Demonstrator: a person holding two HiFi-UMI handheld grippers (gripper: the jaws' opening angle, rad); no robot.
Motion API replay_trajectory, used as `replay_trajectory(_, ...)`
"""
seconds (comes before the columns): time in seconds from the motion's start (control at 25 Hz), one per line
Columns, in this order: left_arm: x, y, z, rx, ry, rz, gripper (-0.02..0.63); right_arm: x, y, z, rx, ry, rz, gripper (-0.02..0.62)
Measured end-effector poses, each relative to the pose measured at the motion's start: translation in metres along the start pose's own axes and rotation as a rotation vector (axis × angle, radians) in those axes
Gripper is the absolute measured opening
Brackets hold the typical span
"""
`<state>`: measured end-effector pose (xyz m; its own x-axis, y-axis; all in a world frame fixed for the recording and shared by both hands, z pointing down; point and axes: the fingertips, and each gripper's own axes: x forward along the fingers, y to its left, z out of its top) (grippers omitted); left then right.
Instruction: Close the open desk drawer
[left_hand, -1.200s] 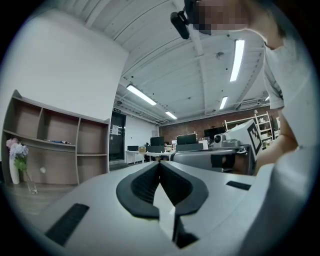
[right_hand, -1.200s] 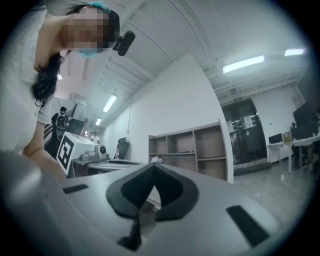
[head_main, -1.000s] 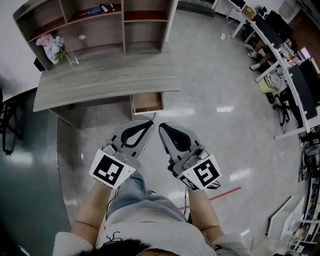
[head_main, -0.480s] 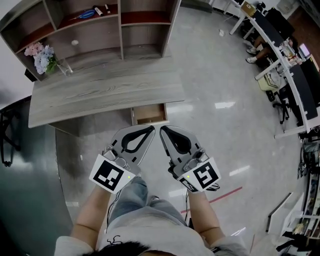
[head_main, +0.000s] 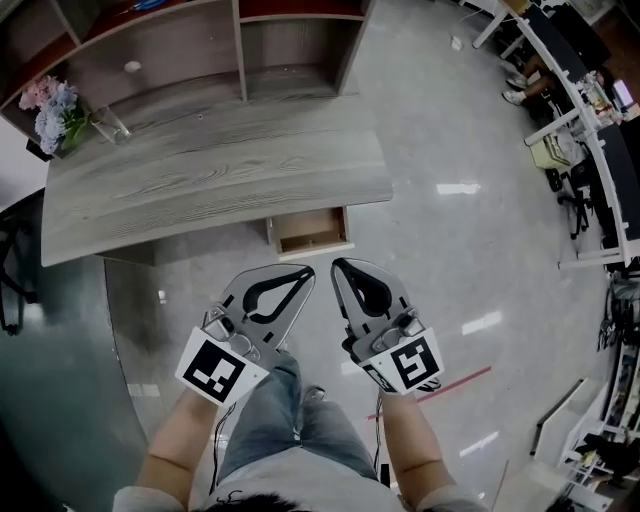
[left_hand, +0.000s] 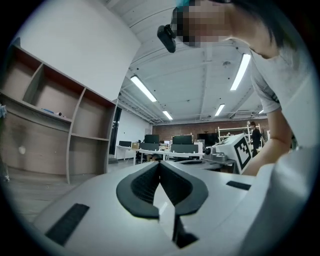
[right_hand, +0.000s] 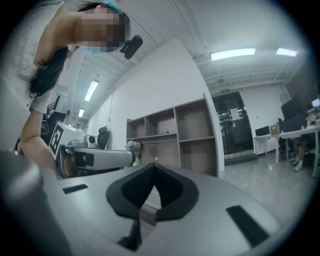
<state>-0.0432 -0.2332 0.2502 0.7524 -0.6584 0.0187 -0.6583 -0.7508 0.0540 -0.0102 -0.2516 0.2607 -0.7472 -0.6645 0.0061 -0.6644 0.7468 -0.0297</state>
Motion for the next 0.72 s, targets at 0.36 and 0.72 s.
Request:
replay_trajectory(0.36,0.015,0.02,-0.071,-0.035,0.03,-0.02,0.011,0.012,-0.023,-0.08,-0.002,0.043,-0.022,0.009)
replay_trajectory(0.72,0.019,0.016,-0.145,-0.027,0.03,-0.051,0.011,0.015,-0.028,-0.173,0.011,0.045,-0.035,0.009)
